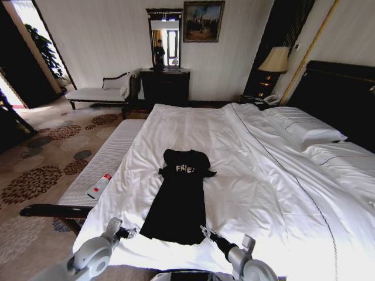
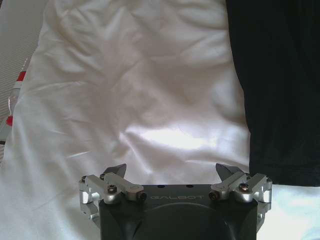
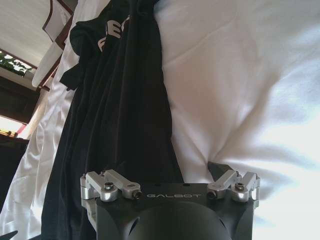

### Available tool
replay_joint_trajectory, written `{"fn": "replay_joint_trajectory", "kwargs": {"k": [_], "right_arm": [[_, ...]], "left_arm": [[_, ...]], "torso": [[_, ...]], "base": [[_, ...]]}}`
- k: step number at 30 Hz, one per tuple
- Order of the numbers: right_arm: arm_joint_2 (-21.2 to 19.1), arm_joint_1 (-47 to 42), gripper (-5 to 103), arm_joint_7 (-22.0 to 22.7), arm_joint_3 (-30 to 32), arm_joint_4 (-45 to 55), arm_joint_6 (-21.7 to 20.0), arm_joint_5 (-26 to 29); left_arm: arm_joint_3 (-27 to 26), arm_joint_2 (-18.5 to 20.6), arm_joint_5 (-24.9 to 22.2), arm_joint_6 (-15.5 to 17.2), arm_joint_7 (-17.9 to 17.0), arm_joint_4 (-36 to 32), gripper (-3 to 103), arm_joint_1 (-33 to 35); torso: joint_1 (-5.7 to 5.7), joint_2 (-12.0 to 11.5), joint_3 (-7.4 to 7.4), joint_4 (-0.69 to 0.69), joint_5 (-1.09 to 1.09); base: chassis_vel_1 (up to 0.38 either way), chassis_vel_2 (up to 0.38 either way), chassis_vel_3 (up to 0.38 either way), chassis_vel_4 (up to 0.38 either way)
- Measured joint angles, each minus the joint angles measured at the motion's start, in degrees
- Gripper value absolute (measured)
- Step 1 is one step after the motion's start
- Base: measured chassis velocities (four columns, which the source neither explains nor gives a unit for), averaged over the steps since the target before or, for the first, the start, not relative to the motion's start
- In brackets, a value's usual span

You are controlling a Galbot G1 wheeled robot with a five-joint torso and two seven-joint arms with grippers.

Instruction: Fold the clothes on the bed.

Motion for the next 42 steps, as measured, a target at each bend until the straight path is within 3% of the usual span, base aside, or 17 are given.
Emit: {"fn": "replay_joint_trajectory", "kwargs": {"k": [2, 3, 4, 6, 8, 11, 16, 21, 24, 25, 33, 42], "right_arm": [[0.50, -0.07, 83, 0.00, -0.35, 0.06, -0.05, -0.08], [0.67, -0.08, 83, 0.00, -0.45, 0.07, -0.06, -0.11], [0.77, -0.08, 72, -0.01, -0.46, 0.07, -0.07, -0.14], [0.77, -0.09, 72, -0.02, -0.43, 0.07, -0.07, -0.14], [0.72, -0.17, 61, -0.06, -0.15, 0.06, -0.07, -0.11], [0.61, -0.27, 56, -0.23, 0.28, 0.07, -0.06, 0.08], [0.58, 0.08, 28, -0.60, 0.57, 0.17, 0.14, 0.42], [0.50, 0.29, 13, -0.58, 0.57, 0.14, 0.19, 0.58], [0.56, 0.41, 13, -0.54, 0.54, 0.03, 0.22, 0.62], [0.58, 0.44, 3, -0.52, 0.53, 0.01, 0.22, 0.67], [0.89, -0.09, 0, 0.95, 3.44, 1.46, 0.37, -1.04], [1.55, -3.27, 0, 2.09, 11.08, 4.01, 0.60, -1.52]], "left_arm": [[0.02, -0.18, 0.00, 0.00, 0.00, -0.17, 100, 0.24], [0.04, -0.28, -0.01, 0.00, 0.00, -0.29, 100, 0.39], [0.04, -0.37, 0.01, 0.00, 0.00, -0.38, 100, 0.52], [0.02, -0.47, 0.02, -0.01, 0.00, -0.42, 100, 0.60], [-0.10, -0.78, 0.05, -0.02, 0.00, -0.51, 100, 0.75], [-0.11, -1.26, 0.21, -0.03, 0.03, -0.60, 100, 0.99], [0.05, -2.13, 0.75, -0.03, 0.15, -0.60, 100, 1.71], [-0.22, -2.38, 0.83, -0.03, 0.21, -0.60, 100, 2.17], [-0.29, -2.44, 0.89, -0.03, 0.22, -0.61, 100, 2.39], [-0.35, -2.48, 0.93, -0.03, 0.22, -0.65, 100, 2.51], [-0.70, -3.75, 1.47, -0.29, 0.20, -0.80, 100, 3.41], [-1.26, -5.14, 2.91, -0.59, 0.20, -2.08, 100, 5.61]], "torso": [[0.00, 0.00, 0.00, 0.00, 0.00], [0.00, 0.00, 0.00, 0.01, 0.00], [0.00, 0.00, 0.00, 0.01, 0.00], [0.00, 0.00, 0.00, 0.01, 0.00], [0.00, 0.00, 0.00, 0.01, 0.00], [0.00, 0.00, 0.00, 0.01, 0.00], [0.00, 0.00, 0.00, 0.01, 0.00], [0.00, 0.00, 0.00, 0.00, 0.00], [0.00, 0.00, 0.00, 0.00, 0.00], [0.00, 0.00, 0.00, 0.01, 0.00], [0.00, 0.00, 0.00, 0.01, 0.00], [0.00, 0.00, 0.00, 0.00, 0.01]], "base": [[0.000, 0.000, 0.000, 0.000], [0.000, 0.000, 0.000, 0.000], [0.000, 0.000, 0.000, 0.000], [0.000, 0.000, 0.000, 0.000], [0.000, 0.000, 0.000, 0.000], [0.000, 0.000, 0.000, 0.000], [0.000, 0.000, 0.000, 0.000], [0.000, 0.000, 0.000, 0.000], [0.000, 0.000, 0.000, 0.000], [0.000, 0.000, 0.000, 0.000], [0.000, 0.000, 0.000, 0.000], [0.000, 0.000, 0.000, 0.000]]}}
